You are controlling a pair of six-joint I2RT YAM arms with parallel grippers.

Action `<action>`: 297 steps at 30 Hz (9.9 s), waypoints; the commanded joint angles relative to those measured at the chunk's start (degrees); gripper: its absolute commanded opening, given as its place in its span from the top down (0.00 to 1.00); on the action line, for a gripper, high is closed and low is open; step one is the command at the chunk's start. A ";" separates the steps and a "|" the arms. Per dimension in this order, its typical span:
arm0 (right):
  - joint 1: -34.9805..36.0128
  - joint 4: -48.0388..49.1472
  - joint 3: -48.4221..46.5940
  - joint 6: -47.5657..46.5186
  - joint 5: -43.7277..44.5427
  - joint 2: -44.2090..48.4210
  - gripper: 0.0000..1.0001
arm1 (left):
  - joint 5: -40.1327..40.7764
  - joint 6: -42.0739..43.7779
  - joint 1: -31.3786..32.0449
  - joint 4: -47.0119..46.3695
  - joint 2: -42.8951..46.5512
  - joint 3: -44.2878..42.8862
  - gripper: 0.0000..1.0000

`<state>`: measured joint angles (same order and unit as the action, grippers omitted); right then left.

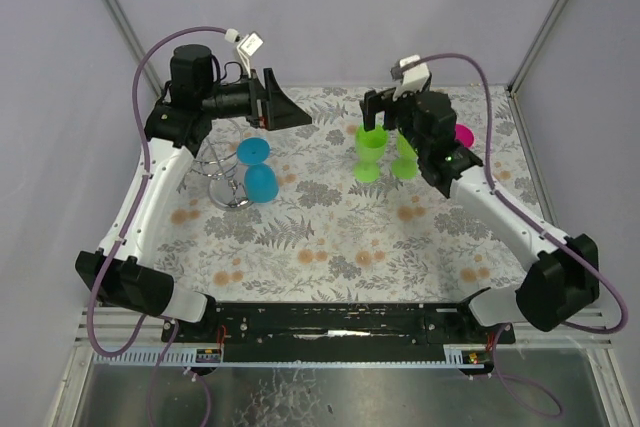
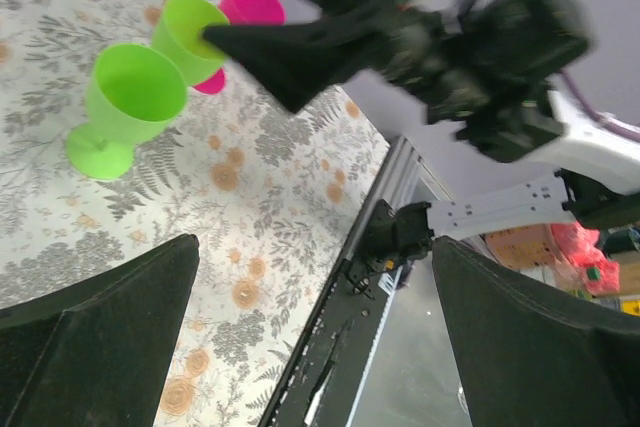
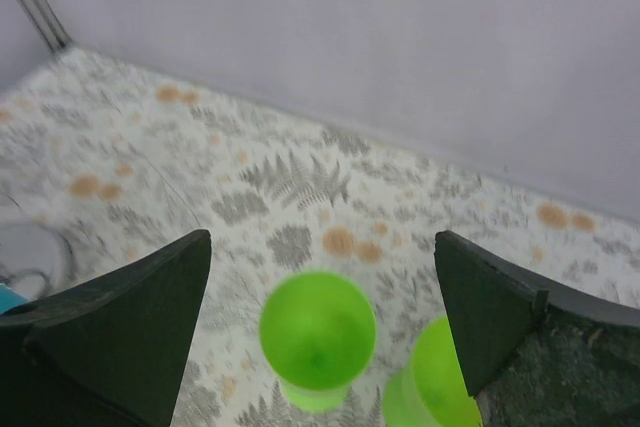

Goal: Take the wine glass off the wine glass rack

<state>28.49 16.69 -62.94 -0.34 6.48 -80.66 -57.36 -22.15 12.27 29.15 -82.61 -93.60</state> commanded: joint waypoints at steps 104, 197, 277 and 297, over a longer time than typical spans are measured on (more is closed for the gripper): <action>12.73 -9.64 -28.74 70.74 -38.76 -24.37 1.00 | 13.41 0.76 -13.91 -5.60 3.48 -0.84 0.00; -6.32 -29.22 -15.78 44.06 -25.56 10.35 0.12 | 1.12 14.09 3.02 12.80 -9.93 -15.52 1.00; -4.99 -56.92 -30.96 31.38 -21.29 -4.37 0.35 | 70.31 90.58 50.01 -0.28 5.18 24.39 0.35; -5.07 -49.87 0.02 24.14 26.30 21.77 0.34 | 52.33 60.17 37.66 11.18 -3.84 -0.80 0.00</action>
<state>23.38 -41.28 -69.01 24.12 22.70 -63.11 4.60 51.75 55.24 36.23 -83.81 -84.55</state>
